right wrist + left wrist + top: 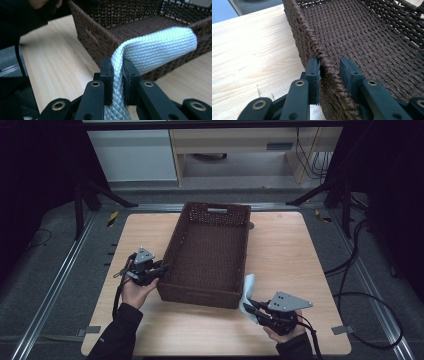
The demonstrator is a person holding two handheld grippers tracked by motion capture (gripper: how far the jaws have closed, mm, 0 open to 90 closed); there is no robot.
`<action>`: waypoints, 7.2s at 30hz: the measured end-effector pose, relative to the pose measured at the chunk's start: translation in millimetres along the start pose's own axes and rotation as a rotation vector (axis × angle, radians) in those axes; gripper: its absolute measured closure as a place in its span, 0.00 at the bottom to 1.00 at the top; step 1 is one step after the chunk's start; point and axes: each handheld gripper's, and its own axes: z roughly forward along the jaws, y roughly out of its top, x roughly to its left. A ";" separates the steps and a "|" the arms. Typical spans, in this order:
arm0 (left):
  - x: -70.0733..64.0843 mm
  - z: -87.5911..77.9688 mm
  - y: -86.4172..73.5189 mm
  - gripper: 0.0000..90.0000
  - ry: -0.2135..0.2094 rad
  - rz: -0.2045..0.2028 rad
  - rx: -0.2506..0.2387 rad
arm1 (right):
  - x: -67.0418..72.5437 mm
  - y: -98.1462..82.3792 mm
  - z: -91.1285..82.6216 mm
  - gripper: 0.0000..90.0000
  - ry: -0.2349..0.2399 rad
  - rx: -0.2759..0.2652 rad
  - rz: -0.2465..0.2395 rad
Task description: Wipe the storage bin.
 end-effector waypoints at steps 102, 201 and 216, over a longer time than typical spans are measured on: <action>-0.6 -4.7 -5.5 0.76 -0.066 -0.043 -0.043 | -99.0 60.1 80.4 0.60 -0.247 -0.002 0.178; 20.5 -47.5 -24.5 0.82 0.003 -0.044 -0.096 | -88.8 48.0 76.9 0.47 -0.377 0.053 0.196; 34.3 -35.9 -18.5 0.86 0.054 -0.056 -0.073 | -82.1 50.8 64.6 0.44 -0.361 0.049 0.190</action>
